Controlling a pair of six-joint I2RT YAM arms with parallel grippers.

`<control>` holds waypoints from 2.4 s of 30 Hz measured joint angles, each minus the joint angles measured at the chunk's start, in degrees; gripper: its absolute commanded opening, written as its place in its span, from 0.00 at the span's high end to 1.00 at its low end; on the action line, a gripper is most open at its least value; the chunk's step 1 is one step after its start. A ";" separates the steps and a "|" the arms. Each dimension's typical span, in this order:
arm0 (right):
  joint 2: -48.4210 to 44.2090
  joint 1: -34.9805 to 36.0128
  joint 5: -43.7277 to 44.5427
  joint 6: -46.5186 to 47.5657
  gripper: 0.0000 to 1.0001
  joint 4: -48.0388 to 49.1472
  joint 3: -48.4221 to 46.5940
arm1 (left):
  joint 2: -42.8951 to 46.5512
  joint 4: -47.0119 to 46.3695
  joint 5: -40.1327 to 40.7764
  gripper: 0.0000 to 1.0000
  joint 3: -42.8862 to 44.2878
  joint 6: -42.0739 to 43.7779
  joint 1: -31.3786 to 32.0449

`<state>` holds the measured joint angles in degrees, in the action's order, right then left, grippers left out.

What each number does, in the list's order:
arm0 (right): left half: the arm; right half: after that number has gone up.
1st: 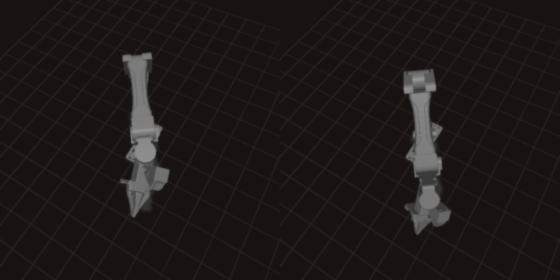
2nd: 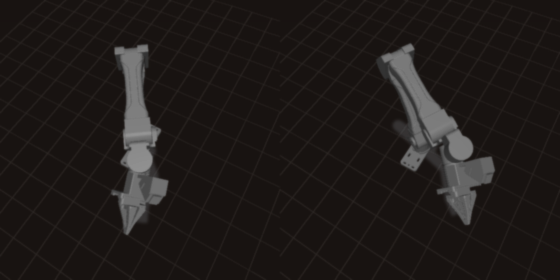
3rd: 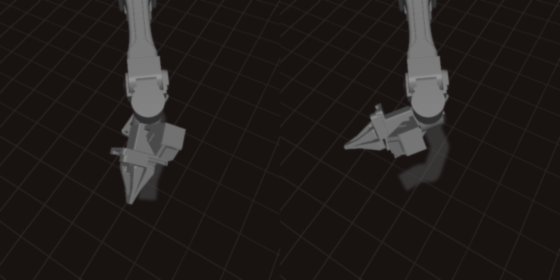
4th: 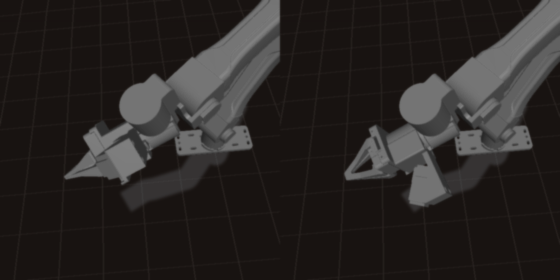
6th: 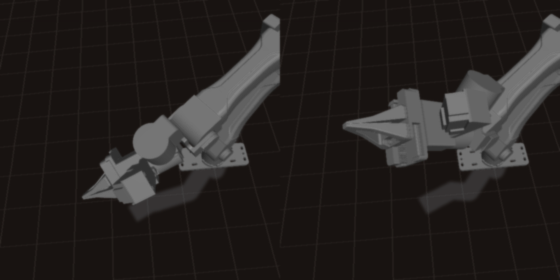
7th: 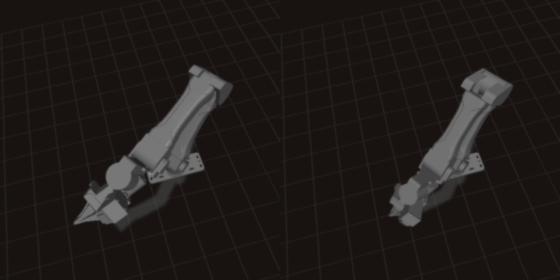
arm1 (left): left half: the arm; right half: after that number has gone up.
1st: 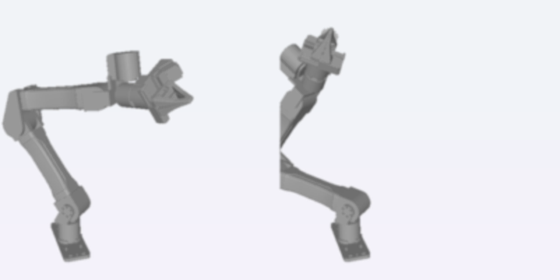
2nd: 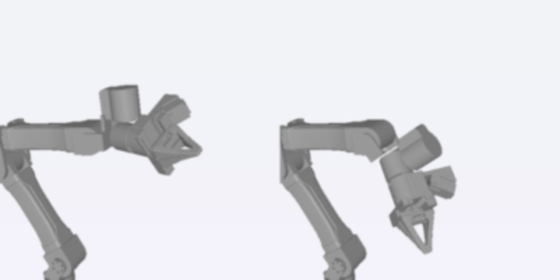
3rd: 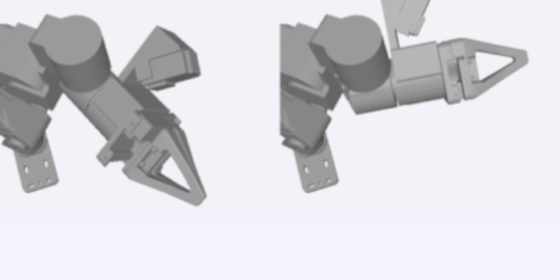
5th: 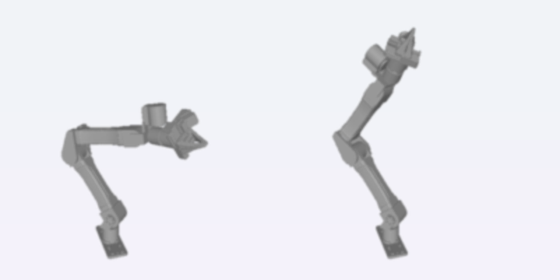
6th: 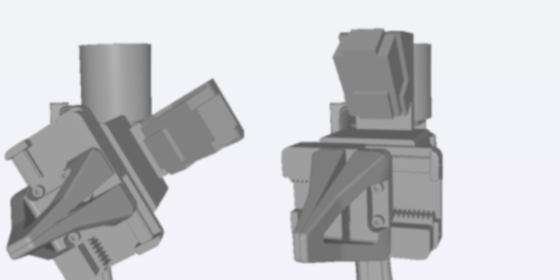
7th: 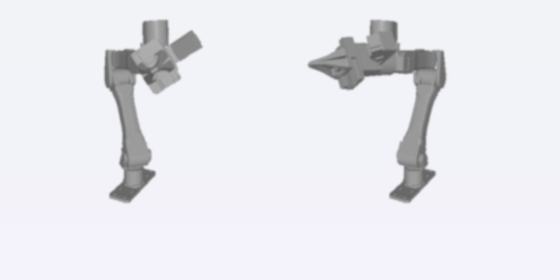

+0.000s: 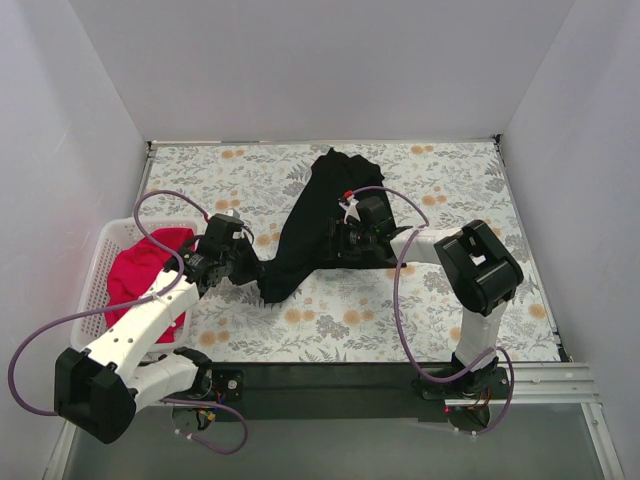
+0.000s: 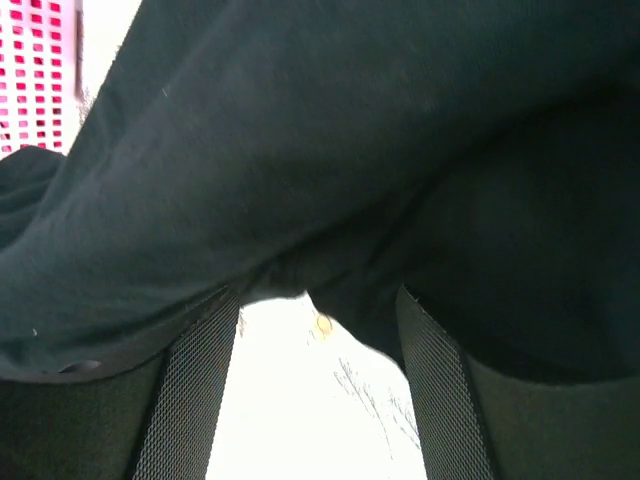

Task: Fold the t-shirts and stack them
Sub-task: Flatten the tshirt out

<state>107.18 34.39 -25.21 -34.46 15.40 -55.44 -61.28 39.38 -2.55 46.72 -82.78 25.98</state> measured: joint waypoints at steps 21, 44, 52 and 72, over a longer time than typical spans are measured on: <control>2.80 1.42 1.49 0.48 0.99 0.90 -4.33 | 0.50 -0.33 0.72 1.00 -0.42 -0.66 0.00; -26.32 -20.13 29.77 16.98 0.99 -32.74 -15.06 | -29.92 -7.10 -6.45 0.40 37.20 0.68 14.67; -31.87 -34.56 41.16 18.34 0.70 -40.35 -11.02 | -38.71 -15.93 -2.62 0.21 28.74 1.07 29.66; -31.89 -20.39 31.63 17.81 0.19 -37.99 10.73 | -47.87 -26.49 11.82 0.33 21.44 1.27 27.39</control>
<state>75.29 14.00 6.42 -16.64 -22.59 -44.71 -109.14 12.88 9.28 68.16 -81.52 53.36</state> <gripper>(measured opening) 0.770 0.694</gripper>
